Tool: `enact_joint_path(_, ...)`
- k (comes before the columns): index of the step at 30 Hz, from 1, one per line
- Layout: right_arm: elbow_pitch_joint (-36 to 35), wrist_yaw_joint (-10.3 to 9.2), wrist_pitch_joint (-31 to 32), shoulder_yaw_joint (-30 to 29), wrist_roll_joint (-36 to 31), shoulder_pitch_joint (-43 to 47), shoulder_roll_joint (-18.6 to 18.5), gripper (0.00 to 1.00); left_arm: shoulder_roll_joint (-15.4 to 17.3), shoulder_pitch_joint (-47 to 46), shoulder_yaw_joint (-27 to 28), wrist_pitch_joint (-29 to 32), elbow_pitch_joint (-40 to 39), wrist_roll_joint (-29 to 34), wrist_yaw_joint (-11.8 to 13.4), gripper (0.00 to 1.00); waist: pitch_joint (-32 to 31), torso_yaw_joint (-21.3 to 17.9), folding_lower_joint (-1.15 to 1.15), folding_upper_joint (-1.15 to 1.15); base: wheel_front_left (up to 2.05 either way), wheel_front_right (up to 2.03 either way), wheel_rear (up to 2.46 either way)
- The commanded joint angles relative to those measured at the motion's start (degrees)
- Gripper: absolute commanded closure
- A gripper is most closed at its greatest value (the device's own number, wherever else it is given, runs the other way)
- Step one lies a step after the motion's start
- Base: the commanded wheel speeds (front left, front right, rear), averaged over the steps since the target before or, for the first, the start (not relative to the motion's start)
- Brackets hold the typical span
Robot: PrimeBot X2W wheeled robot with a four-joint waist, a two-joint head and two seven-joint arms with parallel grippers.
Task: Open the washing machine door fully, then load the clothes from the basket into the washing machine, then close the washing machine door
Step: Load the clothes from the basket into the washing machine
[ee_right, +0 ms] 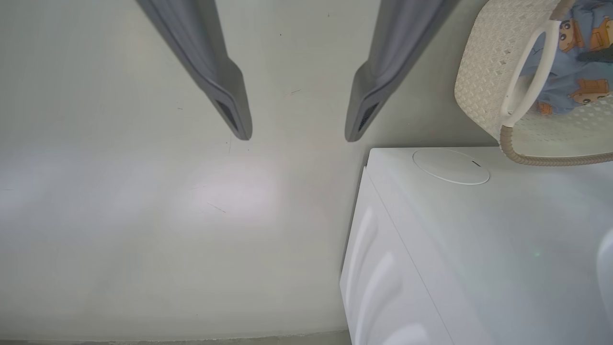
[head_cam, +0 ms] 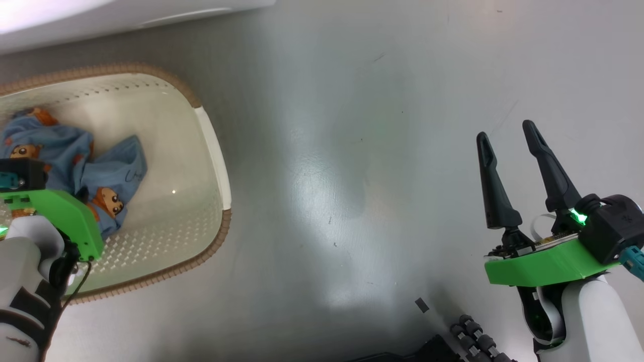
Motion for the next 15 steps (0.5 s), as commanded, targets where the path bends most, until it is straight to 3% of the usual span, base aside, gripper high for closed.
enact_joint_path(1, -0.59, 0.09, -0.46, 1.56, 0.42, 1.13, 0.04, 0.0, 2.88, 1.48, 0.63, -0.62, -0.15, -0.65, -0.09, 1.0, -0.3, 0.05, 0.0, 0.0, 0.0, 0.0, 0.0)
enact_joint_path(15, 2.46, 0.09, -1.34, 2.97, 0.85, -2.5, 0.04, 0.0, 4.14, 3.15, -0.04, -4.65, -1.35, -4.67, -0.09, 1.0, -3.68, 0.55, 0.0, 0.0, 0.0, 0.0, 0.0)
